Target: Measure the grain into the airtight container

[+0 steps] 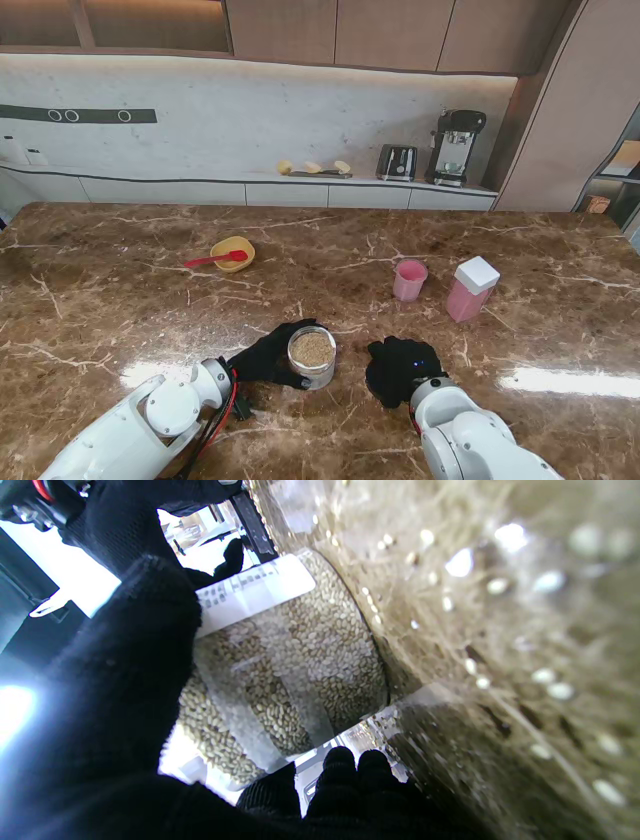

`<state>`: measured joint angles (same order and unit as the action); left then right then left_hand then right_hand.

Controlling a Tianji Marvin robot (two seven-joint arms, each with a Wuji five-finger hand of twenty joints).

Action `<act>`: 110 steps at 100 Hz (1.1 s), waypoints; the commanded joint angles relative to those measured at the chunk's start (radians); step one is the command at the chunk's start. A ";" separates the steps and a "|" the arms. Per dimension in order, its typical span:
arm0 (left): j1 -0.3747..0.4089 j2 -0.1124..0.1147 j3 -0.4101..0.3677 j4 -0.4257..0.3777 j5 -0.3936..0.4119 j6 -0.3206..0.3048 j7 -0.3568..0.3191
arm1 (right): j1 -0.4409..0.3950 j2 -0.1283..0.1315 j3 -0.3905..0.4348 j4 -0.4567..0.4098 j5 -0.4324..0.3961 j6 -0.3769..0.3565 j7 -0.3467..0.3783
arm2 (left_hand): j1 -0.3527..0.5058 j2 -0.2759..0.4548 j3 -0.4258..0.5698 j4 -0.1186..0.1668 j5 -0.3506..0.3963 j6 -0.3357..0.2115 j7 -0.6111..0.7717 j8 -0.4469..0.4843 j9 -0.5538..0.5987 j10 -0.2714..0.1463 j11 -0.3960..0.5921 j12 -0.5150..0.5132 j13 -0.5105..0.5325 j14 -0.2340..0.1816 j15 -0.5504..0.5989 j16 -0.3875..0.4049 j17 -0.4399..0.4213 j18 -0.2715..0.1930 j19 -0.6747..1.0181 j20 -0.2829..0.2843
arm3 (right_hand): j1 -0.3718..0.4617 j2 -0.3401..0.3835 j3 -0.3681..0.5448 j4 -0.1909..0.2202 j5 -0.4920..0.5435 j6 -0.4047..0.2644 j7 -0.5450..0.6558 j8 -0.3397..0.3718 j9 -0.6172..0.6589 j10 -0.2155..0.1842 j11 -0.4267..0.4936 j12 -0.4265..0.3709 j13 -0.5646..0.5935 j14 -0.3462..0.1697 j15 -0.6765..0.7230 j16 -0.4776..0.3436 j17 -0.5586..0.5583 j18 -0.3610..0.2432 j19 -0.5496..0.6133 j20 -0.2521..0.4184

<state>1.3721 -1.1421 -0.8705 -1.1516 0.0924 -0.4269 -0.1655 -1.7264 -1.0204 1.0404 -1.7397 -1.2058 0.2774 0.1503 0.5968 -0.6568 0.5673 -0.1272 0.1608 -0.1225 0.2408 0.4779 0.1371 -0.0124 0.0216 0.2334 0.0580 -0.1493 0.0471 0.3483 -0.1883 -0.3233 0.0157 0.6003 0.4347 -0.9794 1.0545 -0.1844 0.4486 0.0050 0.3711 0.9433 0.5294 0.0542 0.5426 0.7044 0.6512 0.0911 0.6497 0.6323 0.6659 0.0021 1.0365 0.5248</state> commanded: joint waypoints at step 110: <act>0.030 0.004 0.005 0.041 0.010 0.030 -0.004 | -0.062 -0.019 0.039 0.034 0.065 -0.095 -0.108 | 0.020 0.057 -0.037 0.038 0.031 -0.048 0.149 0.014 -0.022 -0.002 -0.016 0.017 -0.025 0.225 -0.005 0.012 0.102 0.427 0.161 0.089 | 0.148 0.074 0.176 0.029 0.229 -0.101 0.190 -0.015 0.312 -0.151 0.047 0.036 0.267 -0.156 0.067 0.046 0.095 -0.002 0.125 -0.015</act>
<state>1.3768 -1.1435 -0.8757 -1.1569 0.0970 -0.4205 -0.1628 -1.7663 -1.0372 1.0840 -1.7202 -1.1447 0.1837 0.0264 0.5968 -0.6362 0.5446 -0.1198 0.1789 -0.1225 0.2349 0.4815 0.1371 -0.0123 0.0215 0.2434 0.0580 -0.1493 0.0471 0.3493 -0.1883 -0.3234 0.0157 0.6012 0.4206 -1.0389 1.0076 -0.2626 0.5774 -0.0092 0.3931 0.8880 0.7100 0.0676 0.4728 0.6977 0.8105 0.1039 0.6488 0.6438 0.7591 0.0336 1.1264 0.5247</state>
